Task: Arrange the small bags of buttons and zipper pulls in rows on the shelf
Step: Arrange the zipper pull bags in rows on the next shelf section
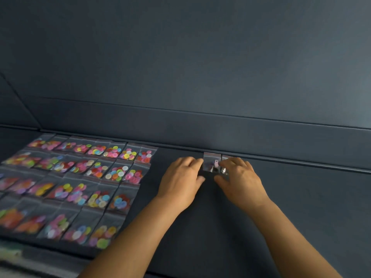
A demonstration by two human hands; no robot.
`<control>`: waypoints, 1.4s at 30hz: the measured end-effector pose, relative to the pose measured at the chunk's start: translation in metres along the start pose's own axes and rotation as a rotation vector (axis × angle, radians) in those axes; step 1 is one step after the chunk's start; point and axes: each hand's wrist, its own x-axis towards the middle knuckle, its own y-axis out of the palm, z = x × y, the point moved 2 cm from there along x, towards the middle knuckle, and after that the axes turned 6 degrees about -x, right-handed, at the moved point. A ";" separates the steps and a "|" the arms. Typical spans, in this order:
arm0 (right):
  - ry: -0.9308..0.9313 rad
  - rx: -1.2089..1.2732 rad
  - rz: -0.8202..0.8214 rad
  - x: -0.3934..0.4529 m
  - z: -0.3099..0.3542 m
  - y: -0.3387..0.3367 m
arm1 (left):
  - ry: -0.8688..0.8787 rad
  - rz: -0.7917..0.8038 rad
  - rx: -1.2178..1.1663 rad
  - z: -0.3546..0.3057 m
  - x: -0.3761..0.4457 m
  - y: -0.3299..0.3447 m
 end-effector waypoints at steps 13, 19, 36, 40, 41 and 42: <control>-0.365 0.032 0.129 -0.047 0.125 0.026 | -0.275 -0.139 0.069 0.075 -0.134 -0.072; -0.473 0.040 0.157 -0.063 0.204 0.050 | -0.384 -0.172 0.087 0.126 -0.192 -0.106; -0.533 0.050 0.210 -0.105 0.469 0.129 | -0.442 -0.220 0.106 0.319 -0.323 -0.231; -0.571 0.041 0.205 -0.099 0.511 0.137 | -0.465 -0.253 0.102 0.349 -0.337 -0.251; -0.580 0.038 0.206 -0.096 0.520 0.139 | -0.470 -0.264 0.104 0.357 -0.339 -0.255; -0.590 0.033 0.205 -0.093 0.529 0.142 | -0.475 -0.276 0.105 0.364 -0.340 -0.259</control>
